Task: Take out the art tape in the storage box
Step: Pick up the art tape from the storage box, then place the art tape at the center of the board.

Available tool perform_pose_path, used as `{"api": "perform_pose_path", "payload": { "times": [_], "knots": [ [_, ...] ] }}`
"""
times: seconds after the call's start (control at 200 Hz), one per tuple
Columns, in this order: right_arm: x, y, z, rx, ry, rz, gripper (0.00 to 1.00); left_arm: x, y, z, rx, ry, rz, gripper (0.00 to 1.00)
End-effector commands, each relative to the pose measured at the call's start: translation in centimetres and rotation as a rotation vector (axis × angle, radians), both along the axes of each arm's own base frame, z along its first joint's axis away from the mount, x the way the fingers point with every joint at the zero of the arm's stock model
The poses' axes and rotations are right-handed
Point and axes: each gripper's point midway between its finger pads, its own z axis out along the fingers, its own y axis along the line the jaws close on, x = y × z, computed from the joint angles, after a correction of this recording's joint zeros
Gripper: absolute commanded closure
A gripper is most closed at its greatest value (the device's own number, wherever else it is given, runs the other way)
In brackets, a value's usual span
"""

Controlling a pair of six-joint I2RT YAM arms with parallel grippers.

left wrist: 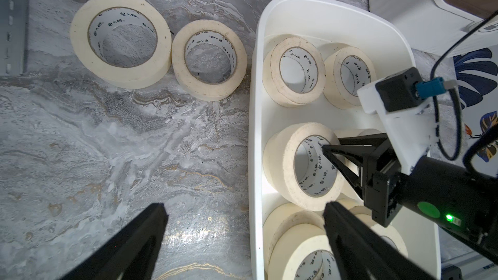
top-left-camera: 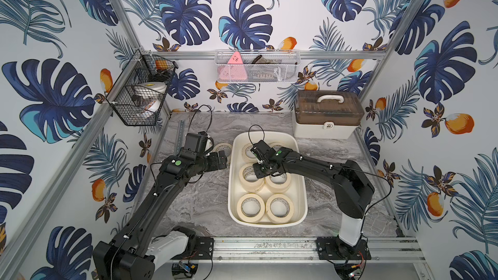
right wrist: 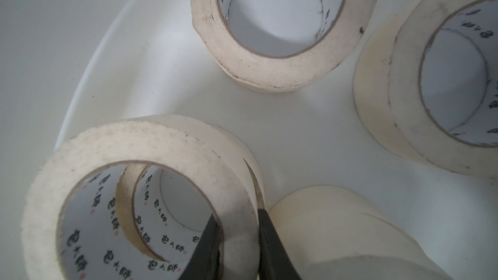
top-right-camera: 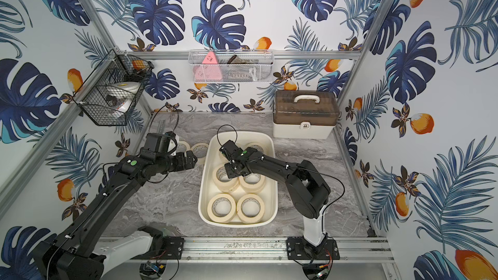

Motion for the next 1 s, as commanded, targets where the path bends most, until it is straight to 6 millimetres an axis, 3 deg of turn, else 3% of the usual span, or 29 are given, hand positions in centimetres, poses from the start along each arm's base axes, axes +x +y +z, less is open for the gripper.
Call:
{"api": "perform_pose_path", "payload": {
  "times": [0.0,0.43,0.66,0.806,0.996],
  "knots": [
    [0.3,-0.3,1.6,0.016,-0.028,-0.039,0.84,-0.6,-0.1,0.7,0.002,-0.010,-0.021,0.01],
    [0.7,-0.5,7.1,0.098,-0.048,-0.167,0.88,-1.6,0.7,3.8,0.044,0.027,0.008,0.07],
    [-0.2,1.9,10.3,0.195,-0.053,-0.153,0.89,-1.9,-0.5,4.8,0.053,0.035,-0.018,0.13],
    [-1.0,3.7,11.1,0.225,-0.050,-0.121,0.91,-2.2,-1.9,4.8,0.071,0.058,-0.056,0.15],
    [-1.9,5.6,11.7,0.251,-0.052,-0.094,0.91,-2.5,-2.3,4.5,0.143,0.079,-0.056,0.16]
  ]
}}
